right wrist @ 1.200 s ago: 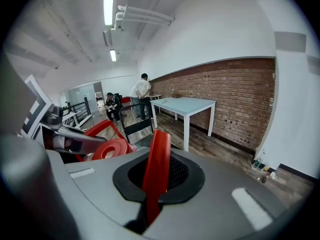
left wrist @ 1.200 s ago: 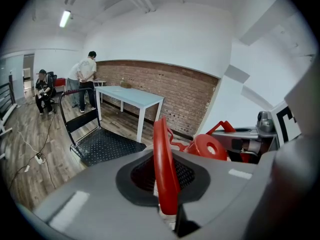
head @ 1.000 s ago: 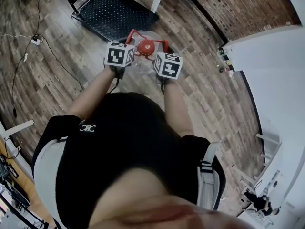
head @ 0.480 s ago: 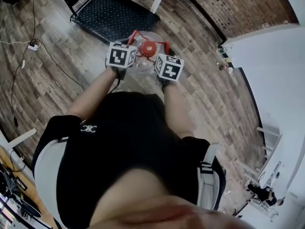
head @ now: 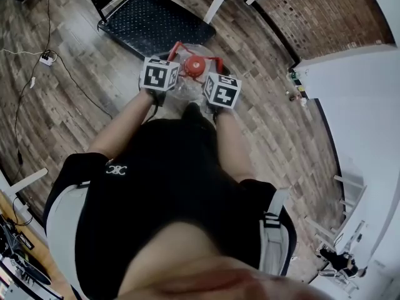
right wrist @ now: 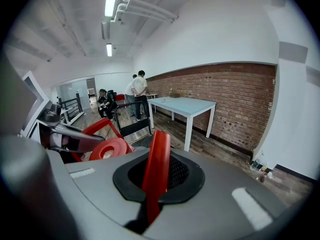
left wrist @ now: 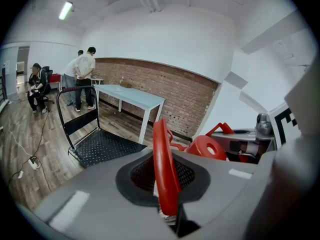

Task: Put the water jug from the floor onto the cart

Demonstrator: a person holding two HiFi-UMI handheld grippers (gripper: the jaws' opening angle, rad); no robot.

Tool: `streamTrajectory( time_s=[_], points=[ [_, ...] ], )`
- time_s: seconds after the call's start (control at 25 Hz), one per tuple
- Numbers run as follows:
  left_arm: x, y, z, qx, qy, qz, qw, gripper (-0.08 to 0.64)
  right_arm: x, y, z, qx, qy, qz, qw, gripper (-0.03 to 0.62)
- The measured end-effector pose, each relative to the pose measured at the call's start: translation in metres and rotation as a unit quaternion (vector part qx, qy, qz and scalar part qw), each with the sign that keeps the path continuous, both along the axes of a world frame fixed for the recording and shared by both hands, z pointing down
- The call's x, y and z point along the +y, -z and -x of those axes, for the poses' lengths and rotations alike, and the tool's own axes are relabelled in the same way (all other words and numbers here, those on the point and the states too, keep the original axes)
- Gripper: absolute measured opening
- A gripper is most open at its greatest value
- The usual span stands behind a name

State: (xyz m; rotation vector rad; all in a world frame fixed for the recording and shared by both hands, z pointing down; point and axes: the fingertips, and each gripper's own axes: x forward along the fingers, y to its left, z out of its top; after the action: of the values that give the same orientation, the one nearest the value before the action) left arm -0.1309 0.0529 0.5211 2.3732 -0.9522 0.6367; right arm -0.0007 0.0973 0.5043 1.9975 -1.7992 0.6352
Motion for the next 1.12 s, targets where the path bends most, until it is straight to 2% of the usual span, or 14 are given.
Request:
streamTrajectory(
  time_s=[0.4,1.0,1.12],
  points=[
    [-0.067,-0.010,-0.015,-0.020,0.020,-0.007,0.9996,0.020,-0.075,-0.016,-0.018,-0.017,0.024,-0.003,1.000,0.015],
    [-0.212,-0.022,-0.105,-0.047,0.054,0.004,0.9974,0.021,-0.232,-0.030,-0.112,-0.037,0.047,0.002,0.998,0.015],
    [-0.237,-0.029,-0.119,-0.055,0.063,0.016,0.9964,0.021,-0.260,-0.037,-0.128,-0.038,0.054,0.009,0.998,0.014]
  ],
)
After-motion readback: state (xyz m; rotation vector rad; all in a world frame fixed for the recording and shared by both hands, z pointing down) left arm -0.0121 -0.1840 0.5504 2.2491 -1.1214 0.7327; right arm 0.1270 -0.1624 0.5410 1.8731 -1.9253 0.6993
